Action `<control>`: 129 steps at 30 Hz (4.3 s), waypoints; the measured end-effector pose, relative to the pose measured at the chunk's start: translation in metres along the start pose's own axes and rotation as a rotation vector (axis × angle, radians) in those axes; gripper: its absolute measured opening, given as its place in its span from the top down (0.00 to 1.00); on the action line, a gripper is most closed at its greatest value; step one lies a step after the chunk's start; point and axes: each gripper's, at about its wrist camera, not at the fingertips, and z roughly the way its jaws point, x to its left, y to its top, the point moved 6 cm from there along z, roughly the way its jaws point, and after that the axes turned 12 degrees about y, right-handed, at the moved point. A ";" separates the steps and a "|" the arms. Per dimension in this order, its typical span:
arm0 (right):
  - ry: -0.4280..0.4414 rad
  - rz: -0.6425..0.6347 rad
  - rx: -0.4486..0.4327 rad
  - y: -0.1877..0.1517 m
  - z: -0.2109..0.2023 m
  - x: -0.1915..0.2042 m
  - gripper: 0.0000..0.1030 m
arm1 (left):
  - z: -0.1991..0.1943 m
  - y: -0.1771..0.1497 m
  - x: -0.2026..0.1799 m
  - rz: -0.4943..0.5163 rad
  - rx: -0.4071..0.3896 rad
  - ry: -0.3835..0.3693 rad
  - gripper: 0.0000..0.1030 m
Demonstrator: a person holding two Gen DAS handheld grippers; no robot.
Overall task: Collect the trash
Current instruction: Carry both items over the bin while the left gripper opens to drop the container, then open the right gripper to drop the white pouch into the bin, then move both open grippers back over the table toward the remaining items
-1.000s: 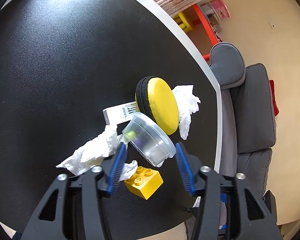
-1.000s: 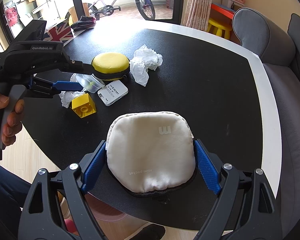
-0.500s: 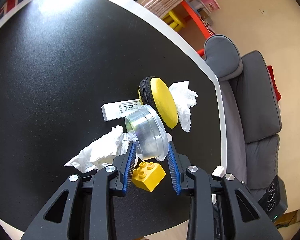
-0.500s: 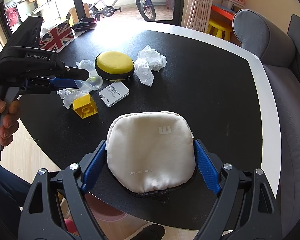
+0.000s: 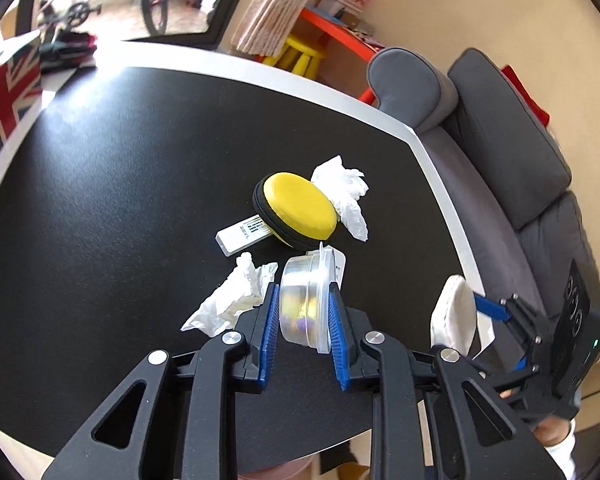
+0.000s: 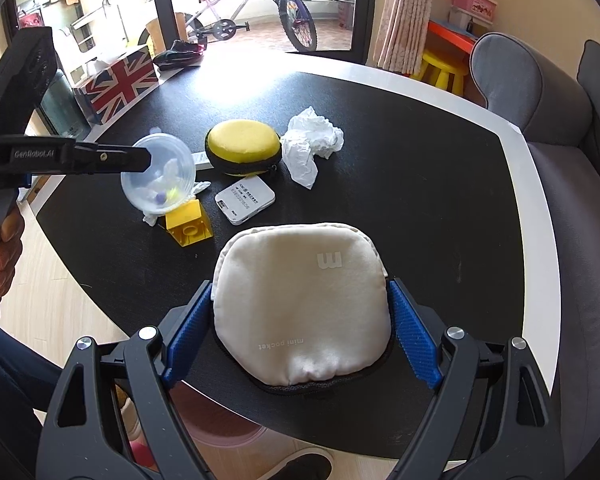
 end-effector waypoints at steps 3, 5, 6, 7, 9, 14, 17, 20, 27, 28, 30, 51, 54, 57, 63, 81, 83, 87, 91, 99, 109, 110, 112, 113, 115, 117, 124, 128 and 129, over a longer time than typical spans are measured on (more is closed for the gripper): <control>0.001 -0.003 0.001 0.000 0.001 0.003 0.19 | -0.003 -0.004 0.000 0.029 -0.006 0.005 0.77; 0.002 -0.004 0.003 0.001 0.002 0.004 0.19 | -0.004 -0.005 -0.001 0.043 -0.006 0.004 0.77; 0.001 -0.007 0.003 0.001 0.002 0.005 0.19 | -0.005 -0.006 -0.001 0.054 -0.010 0.008 0.77; 0.001 -0.010 0.002 0.001 0.001 0.006 0.19 | -0.009 -0.007 -0.002 0.066 -0.019 0.013 0.77; 0.001 -0.018 0.000 0.000 0.000 0.008 0.19 | -0.015 -0.009 -0.006 0.106 -0.039 0.028 0.77; 0.002 -0.032 -0.008 -0.004 -0.009 0.012 0.19 | -0.032 -0.019 -0.012 0.184 -0.063 0.041 0.77; 0.003 -0.045 -0.020 -0.007 -0.017 0.016 0.19 | -0.041 -0.027 -0.015 0.230 -0.072 0.050 0.77; 0.008 -0.065 -0.036 -0.010 -0.028 0.024 0.19 | -0.048 -0.037 -0.017 0.269 -0.077 0.058 0.77; 0.068 -0.124 -0.044 -0.032 -0.046 0.055 0.19 | -0.059 -0.071 -0.018 0.351 -0.068 0.065 0.77; 0.080 -0.133 -0.041 -0.035 -0.047 0.059 0.19 | -0.060 -0.076 -0.018 0.359 -0.064 0.065 0.77; 0.106 -0.156 -0.030 -0.045 -0.048 0.071 0.19 | -0.061 -0.089 -0.018 0.378 -0.052 0.063 0.77; 0.162 -0.179 0.052 -0.082 -0.032 0.091 0.19 | -0.040 -0.160 -0.031 0.513 0.085 0.028 0.76; 0.163 -0.178 0.052 -0.083 -0.033 0.090 0.19 | -0.035 -0.161 -0.032 0.521 0.087 0.033 0.52; 0.165 -0.178 0.053 -0.084 -0.033 0.090 0.19 | -0.037 -0.157 -0.034 0.514 0.050 0.028 0.12; 0.168 -0.182 0.054 -0.086 -0.032 0.090 0.19 | -0.040 -0.152 -0.032 0.501 0.032 0.034 0.11; 0.238 -0.232 0.077 -0.087 -0.024 0.116 0.18 | -0.066 -0.123 -0.002 0.390 -0.044 0.056 0.10; 0.241 -0.239 0.067 -0.085 -0.024 0.118 0.16 | -0.068 -0.120 0.002 0.379 -0.051 0.059 0.10; 0.227 -0.216 0.057 -0.082 -0.024 0.112 0.07 | -0.071 -0.116 0.006 0.369 -0.063 0.068 0.08; 0.221 -0.205 0.058 -0.082 -0.023 0.108 0.06 | -0.069 -0.116 0.006 0.374 -0.061 0.071 0.08; 0.212 -0.189 0.055 -0.082 -0.023 0.102 0.06 | -0.067 -0.118 0.004 0.385 -0.050 0.072 0.08; 0.195 -0.169 0.044 -0.079 -0.024 0.093 0.06 | -0.063 -0.120 0.001 0.395 -0.042 0.071 0.08; 0.188 -0.162 0.039 -0.077 -0.024 0.090 0.06 | -0.063 -0.119 0.001 0.394 -0.045 0.071 0.08; 0.178 -0.150 0.031 -0.074 -0.025 0.086 0.06 | -0.064 -0.115 0.000 0.390 -0.053 0.072 0.08; 0.175 -0.142 0.025 -0.071 -0.025 0.083 0.06 | -0.064 -0.114 0.000 0.389 -0.056 0.073 0.08; 0.169 -0.134 0.014 -0.066 -0.026 0.079 0.06 | -0.064 -0.109 -0.001 0.388 -0.069 0.076 0.08; 0.160 -0.126 0.003 -0.060 -0.026 0.075 0.06 | -0.064 -0.104 -0.002 0.389 -0.082 0.083 0.08; 0.135 -0.109 -0.041 -0.037 -0.027 0.067 0.06 | -0.061 -0.078 -0.002 0.378 -0.131 0.101 0.08; 0.123 -0.105 -0.057 -0.022 -0.021 0.063 0.06 | -0.057 -0.063 0.005 0.366 -0.143 0.120 0.08; 0.121 -0.105 -0.058 -0.018 -0.019 0.063 0.06 | -0.056 -0.060 0.007 0.363 -0.142 0.122 0.08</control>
